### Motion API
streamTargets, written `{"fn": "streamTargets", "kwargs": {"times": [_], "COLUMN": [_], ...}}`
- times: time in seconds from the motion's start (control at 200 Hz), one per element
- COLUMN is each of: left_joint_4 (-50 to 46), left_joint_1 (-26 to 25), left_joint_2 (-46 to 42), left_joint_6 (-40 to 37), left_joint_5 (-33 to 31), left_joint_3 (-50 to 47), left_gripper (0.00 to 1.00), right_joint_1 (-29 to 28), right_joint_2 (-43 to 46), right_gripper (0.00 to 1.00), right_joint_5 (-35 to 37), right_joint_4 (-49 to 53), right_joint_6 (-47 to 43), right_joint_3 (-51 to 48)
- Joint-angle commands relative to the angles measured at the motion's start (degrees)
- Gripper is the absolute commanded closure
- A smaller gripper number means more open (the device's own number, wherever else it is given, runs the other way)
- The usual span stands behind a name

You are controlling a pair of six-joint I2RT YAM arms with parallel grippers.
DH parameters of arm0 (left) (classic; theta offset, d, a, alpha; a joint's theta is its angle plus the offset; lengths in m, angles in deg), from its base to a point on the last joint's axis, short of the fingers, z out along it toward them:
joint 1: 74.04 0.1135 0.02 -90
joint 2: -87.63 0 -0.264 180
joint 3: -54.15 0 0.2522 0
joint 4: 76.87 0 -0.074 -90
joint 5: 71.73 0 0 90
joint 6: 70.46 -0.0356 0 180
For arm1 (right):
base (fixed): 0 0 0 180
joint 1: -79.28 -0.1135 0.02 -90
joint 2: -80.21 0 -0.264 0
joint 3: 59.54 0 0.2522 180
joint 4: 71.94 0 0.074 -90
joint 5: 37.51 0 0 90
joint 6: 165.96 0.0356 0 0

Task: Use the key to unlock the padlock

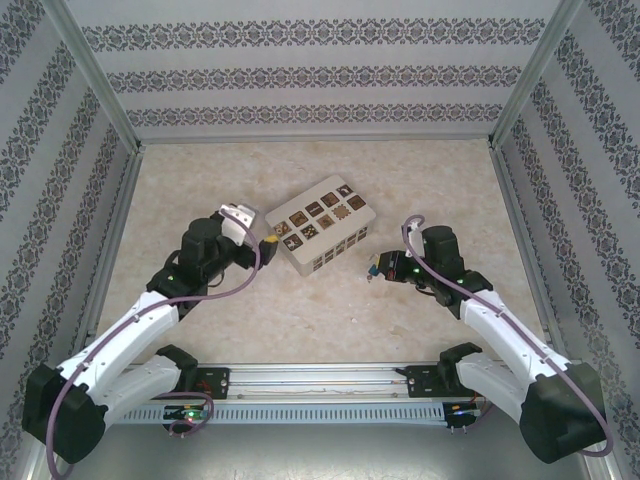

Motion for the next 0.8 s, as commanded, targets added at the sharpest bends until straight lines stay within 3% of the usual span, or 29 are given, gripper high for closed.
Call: {"fn": "streamTargets", "kwargs": {"times": [0.0,0.415,0.799], "left_joint_4": [3.2,16.0,14.9], "left_joint_1": [0.7,0.6,0.6], "left_joint_2": [-0.3,-0.6,-0.5], "left_joint_6": [-9.3,-15.9,-19.4], "left_joint_5": [4.0,4.8,4.8], "left_joint_3": [-2.7,-13.6,-13.7], "left_gripper": [0.01,0.01,0.01], "right_joint_1": [-1.3,-5.7,-9.2], "right_joint_2": [0.1,-2.3,-7.0], "right_gripper": [1.0,1.0,1.0], "right_joint_5": [-0.1,3.7,5.2], "right_joint_4": [7.1,21.0,27.6], "right_joint_6": [-0.8,-5.7,-8.3], "right_joint_3": [3.0,11.3,17.0]}}
